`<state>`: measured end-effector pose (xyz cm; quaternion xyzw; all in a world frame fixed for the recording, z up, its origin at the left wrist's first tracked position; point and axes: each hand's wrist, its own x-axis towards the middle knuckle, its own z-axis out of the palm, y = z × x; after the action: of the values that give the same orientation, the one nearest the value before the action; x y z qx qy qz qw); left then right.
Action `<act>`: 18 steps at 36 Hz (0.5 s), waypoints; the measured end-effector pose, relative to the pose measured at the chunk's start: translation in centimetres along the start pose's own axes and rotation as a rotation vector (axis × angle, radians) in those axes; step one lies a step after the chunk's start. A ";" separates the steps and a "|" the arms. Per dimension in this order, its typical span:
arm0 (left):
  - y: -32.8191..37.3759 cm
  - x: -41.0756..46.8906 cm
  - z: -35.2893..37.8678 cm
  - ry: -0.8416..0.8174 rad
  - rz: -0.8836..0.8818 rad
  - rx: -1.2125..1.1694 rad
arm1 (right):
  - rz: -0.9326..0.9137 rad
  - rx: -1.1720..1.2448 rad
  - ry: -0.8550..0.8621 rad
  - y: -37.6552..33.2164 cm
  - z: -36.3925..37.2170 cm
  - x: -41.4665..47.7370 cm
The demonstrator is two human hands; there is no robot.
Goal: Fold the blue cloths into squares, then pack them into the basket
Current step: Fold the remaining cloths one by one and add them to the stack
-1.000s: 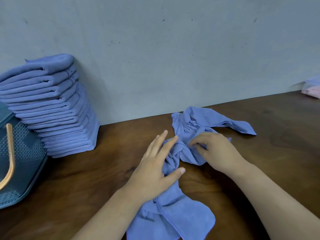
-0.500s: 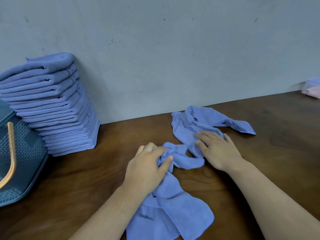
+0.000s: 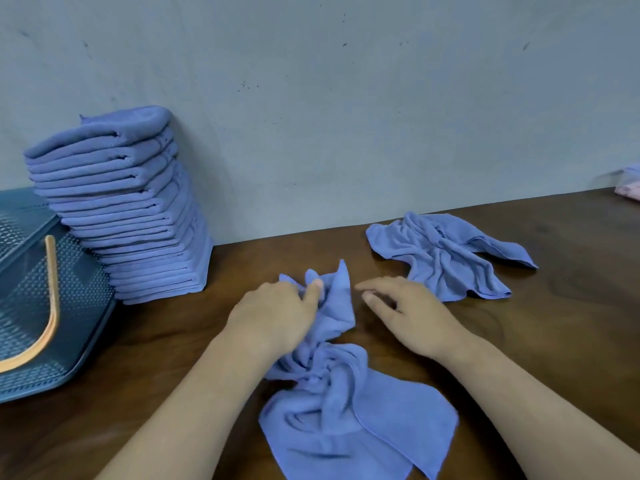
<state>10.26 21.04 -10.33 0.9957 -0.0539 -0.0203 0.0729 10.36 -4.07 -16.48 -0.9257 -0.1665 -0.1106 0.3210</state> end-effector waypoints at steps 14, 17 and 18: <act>-6.0 2.6 0.5 -0.246 0.199 -0.170 | -0.043 -0.333 -0.139 -0.1 1.1 -0.4; -7.5 3.6 2.1 -0.134 0.066 -0.149 | 0.072 -0.465 -0.061 1.0 0.7 -0.1; -7.7 3.7 2.9 -0.076 0.036 -0.178 | 0.124 -0.472 -0.042 1.4 0.6 -0.1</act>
<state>14.64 27.78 -14.47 0.9826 -0.0724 -0.0616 0.1596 10.82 -4.74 -17.76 -0.9856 -0.0854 -0.1072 0.0986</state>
